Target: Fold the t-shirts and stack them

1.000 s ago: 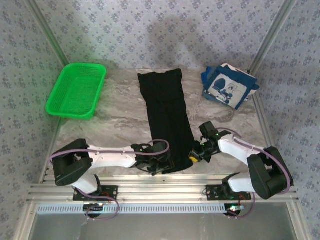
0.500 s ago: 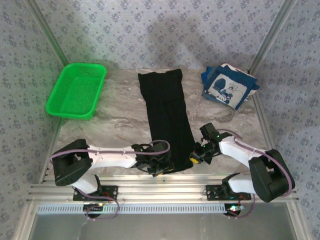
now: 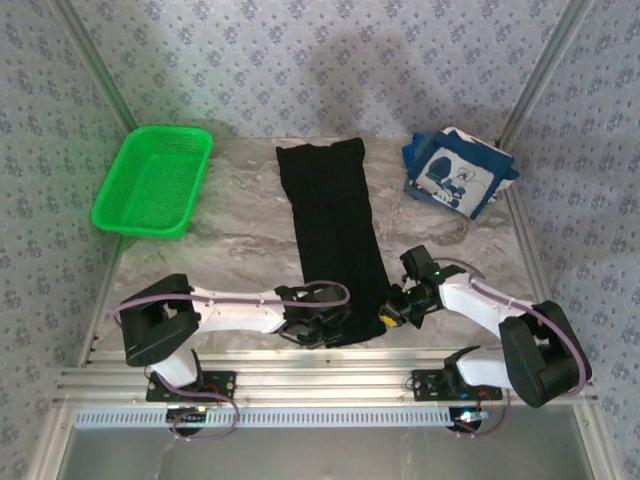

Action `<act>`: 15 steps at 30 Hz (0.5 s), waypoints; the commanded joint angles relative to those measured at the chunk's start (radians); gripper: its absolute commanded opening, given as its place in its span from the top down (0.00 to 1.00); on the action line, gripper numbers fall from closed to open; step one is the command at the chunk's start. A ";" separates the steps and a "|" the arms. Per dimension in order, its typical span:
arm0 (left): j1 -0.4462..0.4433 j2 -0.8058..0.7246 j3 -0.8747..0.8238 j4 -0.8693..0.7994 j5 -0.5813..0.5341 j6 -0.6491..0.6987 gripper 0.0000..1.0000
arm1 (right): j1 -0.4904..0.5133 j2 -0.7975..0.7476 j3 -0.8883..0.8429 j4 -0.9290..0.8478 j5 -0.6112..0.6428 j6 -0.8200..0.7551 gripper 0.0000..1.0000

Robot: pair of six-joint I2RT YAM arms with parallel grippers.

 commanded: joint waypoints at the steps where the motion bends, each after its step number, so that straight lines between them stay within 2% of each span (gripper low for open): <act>1: -0.010 0.009 0.022 -0.156 -0.040 -0.027 0.88 | 0.007 -0.022 -0.012 -0.026 -0.014 0.006 1.00; 3: -0.011 -0.015 0.016 -0.188 -0.058 -0.018 1.00 | 0.008 -0.035 -0.009 -0.026 -0.019 0.007 1.00; 10: -0.014 -0.147 0.020 -0.304 -0.143 0.007 1.00 | 0.017 -0.113 0.041 -0.088 -0.026 0.006 1.00; 15: 0.017 -0.181 0.105 -0.349 -0.177 0.051 1.00 | 0.026 -0.142 0.124 -0.130 -0.025 0.011 1.00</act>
